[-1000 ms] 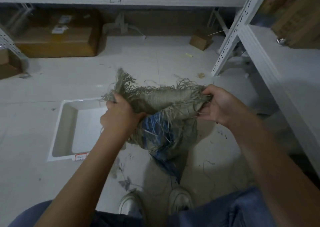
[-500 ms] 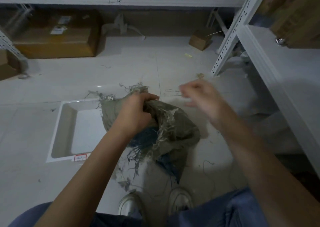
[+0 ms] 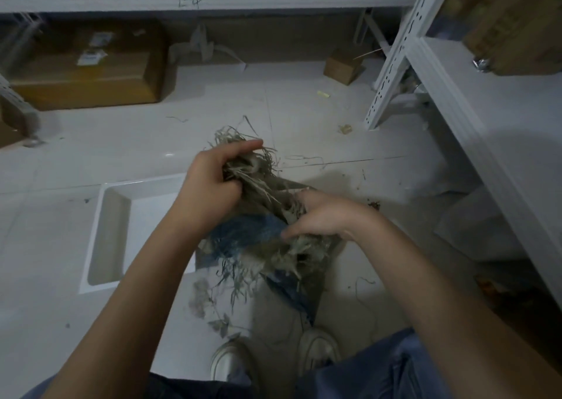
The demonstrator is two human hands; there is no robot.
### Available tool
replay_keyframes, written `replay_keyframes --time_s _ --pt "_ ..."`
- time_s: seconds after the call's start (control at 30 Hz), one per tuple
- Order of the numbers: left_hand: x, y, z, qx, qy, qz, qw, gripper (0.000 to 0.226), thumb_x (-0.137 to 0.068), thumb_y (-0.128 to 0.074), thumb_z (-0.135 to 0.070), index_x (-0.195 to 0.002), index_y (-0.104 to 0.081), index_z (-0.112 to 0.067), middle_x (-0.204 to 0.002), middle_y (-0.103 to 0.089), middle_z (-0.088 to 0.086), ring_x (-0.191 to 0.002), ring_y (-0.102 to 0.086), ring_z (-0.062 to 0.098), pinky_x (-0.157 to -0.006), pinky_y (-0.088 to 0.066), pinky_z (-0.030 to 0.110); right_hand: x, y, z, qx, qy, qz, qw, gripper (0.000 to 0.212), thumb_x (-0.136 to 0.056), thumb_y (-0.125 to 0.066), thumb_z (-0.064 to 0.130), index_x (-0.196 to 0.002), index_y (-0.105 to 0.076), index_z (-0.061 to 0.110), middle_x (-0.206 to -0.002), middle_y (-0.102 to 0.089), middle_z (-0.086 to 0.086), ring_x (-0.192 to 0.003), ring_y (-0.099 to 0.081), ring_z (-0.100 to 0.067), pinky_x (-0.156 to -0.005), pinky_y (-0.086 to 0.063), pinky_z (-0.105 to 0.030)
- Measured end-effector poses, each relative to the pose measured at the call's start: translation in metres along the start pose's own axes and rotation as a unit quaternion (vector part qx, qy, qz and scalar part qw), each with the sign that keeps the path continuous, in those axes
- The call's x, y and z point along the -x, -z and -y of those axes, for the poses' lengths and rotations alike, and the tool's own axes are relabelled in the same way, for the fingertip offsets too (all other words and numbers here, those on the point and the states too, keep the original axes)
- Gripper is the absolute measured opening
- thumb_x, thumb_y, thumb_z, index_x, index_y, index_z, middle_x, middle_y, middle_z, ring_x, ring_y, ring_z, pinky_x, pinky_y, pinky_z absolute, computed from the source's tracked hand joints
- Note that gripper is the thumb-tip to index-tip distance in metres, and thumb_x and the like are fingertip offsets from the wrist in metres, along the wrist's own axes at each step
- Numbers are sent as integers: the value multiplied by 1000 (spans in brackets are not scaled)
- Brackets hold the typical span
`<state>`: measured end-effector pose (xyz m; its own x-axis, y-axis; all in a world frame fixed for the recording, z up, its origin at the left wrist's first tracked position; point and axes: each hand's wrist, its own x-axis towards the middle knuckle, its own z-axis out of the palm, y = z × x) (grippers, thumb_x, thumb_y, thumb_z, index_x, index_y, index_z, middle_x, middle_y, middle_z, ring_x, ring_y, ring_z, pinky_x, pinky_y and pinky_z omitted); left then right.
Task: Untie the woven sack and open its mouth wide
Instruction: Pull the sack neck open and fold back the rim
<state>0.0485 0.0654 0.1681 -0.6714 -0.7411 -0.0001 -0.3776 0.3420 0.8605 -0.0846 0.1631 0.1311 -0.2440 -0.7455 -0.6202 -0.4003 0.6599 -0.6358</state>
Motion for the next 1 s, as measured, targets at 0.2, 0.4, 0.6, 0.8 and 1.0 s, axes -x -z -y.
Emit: replay_keyframes --time_s 0.2,0.4,0.6,0.8,1.0 --pt "-4 35 5 34 52 -128 990 69 -73 -36 18 -119 -62 -25 -95 -64 -2 -74 -62 -6 -67 -54 8 11 51 -11 -196 -26 -148 969 3 -83 -67 13 -82 -65 14 -91 -69 -9 -89 -68 -27 -82 -57 -37" --pt "2 70 18 -252 260 34 932 18 -84 -51 -9 -73 -65 -7 -65 -60 11 -65 -58 27 -65 -48 30 32 65 -24 -346 -22 -215 913 13 -85 -55 -6 -90 -65 -12 -85 -67 -26 -77 -67 -35 -71 -59 -40" --pt "24 59 22 -478 247 168 826 52 -84 -42 -50 -116 -63 -15 -133 -45 16 -115 -50 32 -100 -42 41 45 43 -29 -359 -78 -189 911 31 -77 -40 -21 -59 -41 5 -41 -43 -10 -28 -48 -16 -35 -42 -16" --pt "17 -4 -10 -340 -29 40 939 48 -78 -65 -42 -124 -53 -36 -152 -26 6 -135 -35 27 -106 -38 46 50 46 -41 -291 -109 -212 927 17 -75 -44 -16 -66 -53 -4 -48 -53 -14 -38 -55 -19 -45 -47 -21" --pt "-41 -50 60 -505 -31 362 783 105 -68 -68 -58 -149 -9 -29 -159 -13 4 -146 -10 26 -117 -12 50 43 48 -39 -184 -57 -224 955 30 -81 -48 -14 -71 -59 12 -61 -59 -13 -56 -57 -27 -49 -47 -22"
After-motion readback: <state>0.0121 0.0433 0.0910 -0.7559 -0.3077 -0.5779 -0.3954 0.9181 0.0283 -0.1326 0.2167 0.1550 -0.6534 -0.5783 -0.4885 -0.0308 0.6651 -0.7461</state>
